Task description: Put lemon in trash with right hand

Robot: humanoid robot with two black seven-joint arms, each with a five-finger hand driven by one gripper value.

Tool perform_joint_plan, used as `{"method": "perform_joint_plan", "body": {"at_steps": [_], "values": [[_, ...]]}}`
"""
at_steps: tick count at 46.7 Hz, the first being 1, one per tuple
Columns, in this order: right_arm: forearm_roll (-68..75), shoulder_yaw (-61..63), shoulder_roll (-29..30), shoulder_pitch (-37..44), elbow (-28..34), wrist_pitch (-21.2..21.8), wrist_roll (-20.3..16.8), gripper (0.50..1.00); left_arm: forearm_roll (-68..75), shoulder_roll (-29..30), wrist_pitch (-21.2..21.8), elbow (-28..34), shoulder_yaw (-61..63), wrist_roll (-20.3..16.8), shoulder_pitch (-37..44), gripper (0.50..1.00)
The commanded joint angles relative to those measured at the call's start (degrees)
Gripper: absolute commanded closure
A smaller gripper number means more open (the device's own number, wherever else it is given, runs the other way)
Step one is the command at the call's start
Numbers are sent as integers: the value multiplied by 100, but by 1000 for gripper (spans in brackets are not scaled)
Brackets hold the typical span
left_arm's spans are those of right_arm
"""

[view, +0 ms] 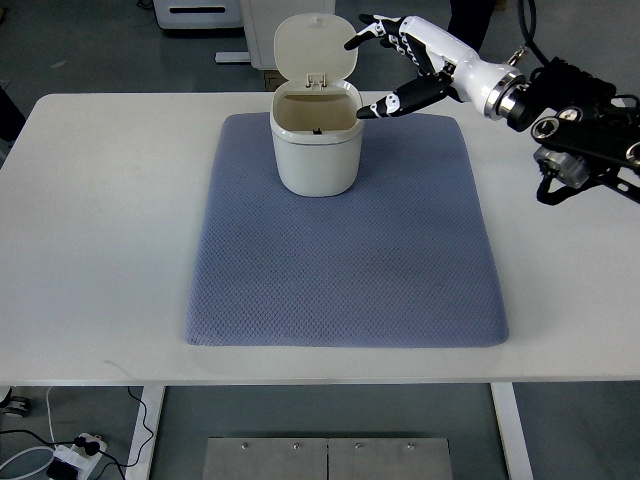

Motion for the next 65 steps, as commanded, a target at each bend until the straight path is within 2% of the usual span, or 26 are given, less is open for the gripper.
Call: {"method": "perform_joint_plan", "body": {"at_steps": [1, 9, 17, 22, 36, 44, 50, 59, 65], "values": [[21, 57, -332, -135, -10, 2, -22, 500, 0, 0, 0, 0, -3, 0, -2, 500], [205, 882, -974, -855, -36, 10, -39, 500, 0, 0, 0, 0, -3, 0, -2, 500], [777, 2025, -1071, -1989, -281, 10, -74, 500, 0, 0, 0, 0, -3, 0, -2, 500], [1005, 2508, -1001, -2403, -589, 10, -259, 500, 0, 0, 0, 0, -3, 0, -2, 500], [2165, 3440, -237, -2904, -1582, 133, -742, 500, 0, 0, 0, 0, -3, 0, -2, 500], [2552, 4213, 141, -3089, -1855, 292, -953, 500, 0, 0, 0, 0, -3, 0, -2, 500], [2552, 4645, 475, -3150, -2066, 300, -997, 500, 0, 0, 0, 0, 6, 0, -2, 500], [2552, 4698, 1020, -3124, -2725, 414, -989, 500, 0, 0, 0, 0, -3, 0, -2, 500], [2544, 4698, 1100, -3106, -2849, 432, -989, 500, 0, 0, 0, 0, -3, 0, -2, 500]]}}
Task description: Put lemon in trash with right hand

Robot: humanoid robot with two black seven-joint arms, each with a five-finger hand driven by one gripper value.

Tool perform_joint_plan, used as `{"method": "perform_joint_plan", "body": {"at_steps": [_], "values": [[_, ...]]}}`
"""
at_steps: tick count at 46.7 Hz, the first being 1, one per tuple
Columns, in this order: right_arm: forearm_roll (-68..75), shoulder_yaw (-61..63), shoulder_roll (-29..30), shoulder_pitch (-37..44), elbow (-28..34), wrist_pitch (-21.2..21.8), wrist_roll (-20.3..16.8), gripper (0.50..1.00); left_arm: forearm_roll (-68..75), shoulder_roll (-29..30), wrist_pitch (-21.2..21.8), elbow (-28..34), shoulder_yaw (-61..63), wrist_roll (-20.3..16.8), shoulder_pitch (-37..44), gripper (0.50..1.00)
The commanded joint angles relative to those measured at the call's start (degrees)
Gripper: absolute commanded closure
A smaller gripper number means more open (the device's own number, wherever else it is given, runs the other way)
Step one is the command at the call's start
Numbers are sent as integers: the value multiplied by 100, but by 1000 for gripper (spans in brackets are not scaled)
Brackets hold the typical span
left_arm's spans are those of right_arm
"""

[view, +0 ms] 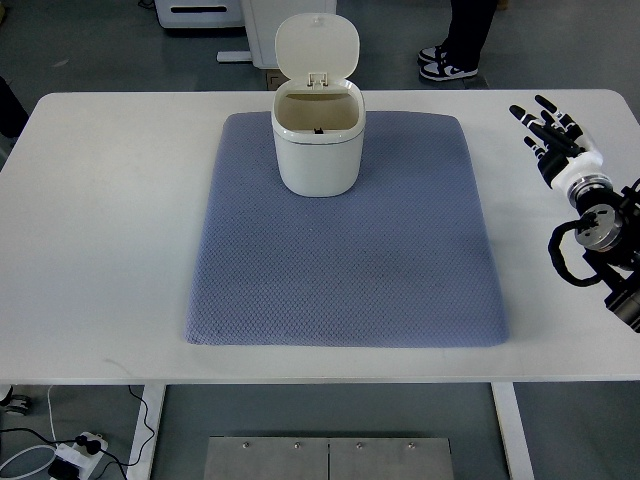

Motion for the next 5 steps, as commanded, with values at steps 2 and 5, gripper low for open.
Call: {"method": "perform_joint_plan", "body": {"at_steps": [2, 5], "values": [[-3, -13, 10, 1, -19, 2, 4, 500, 1, 0, 0, 0, 7, 0, -1, 500], [-3, -13, 10, 18, -11, 2, 4, 500, 1, 0, 0, 0, -1, 0, -1, 500]]}}
